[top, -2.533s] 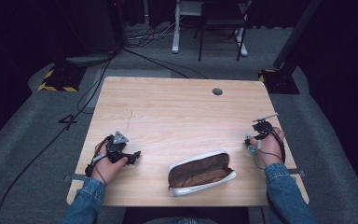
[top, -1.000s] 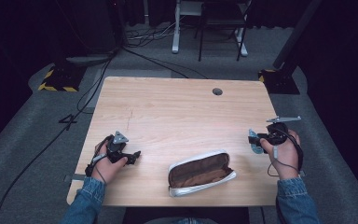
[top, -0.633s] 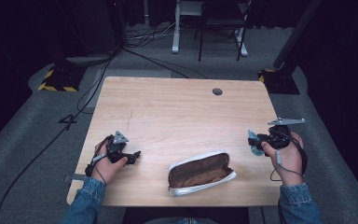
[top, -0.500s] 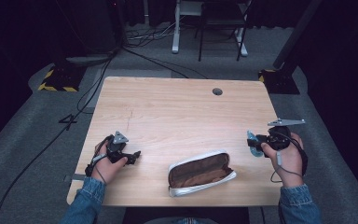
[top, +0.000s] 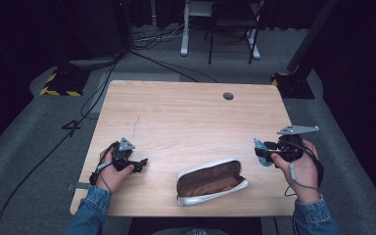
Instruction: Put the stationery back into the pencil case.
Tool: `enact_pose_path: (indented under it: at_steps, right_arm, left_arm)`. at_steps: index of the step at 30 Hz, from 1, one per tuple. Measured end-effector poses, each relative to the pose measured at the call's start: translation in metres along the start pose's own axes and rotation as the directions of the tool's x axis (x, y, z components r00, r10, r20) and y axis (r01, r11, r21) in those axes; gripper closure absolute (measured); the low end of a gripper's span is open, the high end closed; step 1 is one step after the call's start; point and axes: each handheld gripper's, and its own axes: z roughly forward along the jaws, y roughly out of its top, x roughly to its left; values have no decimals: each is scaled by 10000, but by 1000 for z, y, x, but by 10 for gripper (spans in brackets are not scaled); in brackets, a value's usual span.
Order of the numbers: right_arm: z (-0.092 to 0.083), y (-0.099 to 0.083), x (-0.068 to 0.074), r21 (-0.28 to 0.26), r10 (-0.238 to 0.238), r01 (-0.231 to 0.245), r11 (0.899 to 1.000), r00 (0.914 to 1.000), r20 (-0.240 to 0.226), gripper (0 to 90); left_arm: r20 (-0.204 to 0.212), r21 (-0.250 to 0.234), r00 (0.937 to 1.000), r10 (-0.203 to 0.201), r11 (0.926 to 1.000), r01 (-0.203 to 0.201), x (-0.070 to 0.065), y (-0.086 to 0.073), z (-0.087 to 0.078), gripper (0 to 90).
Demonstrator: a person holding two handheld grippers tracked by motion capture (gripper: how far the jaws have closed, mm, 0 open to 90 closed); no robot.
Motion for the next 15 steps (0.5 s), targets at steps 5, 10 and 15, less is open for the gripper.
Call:
enact_pose_path:
  at_steps: [5, 10, 15]
  right_arm:
    - [-4, 4, 13, -10, -373, 373, 9993, 9992, -163, 504]
    - [-6, 7, 29, -11, -840, 841, 9965, 9957, -397, 504]
    - [-4, 10, 43, 12, -1286, 1290, 9916, 9892, -710, 503]
  left_arm:
    - [0, 0, 10000, -3, 10000, 3, 0, 0, 0, 167]
    - [-5, 10, 10000, 23, 10000, -23, 0, 0, 0, 167]
    - [-5, 11, 10000, 22, 10000, -22, 0, 0, 0, 167]
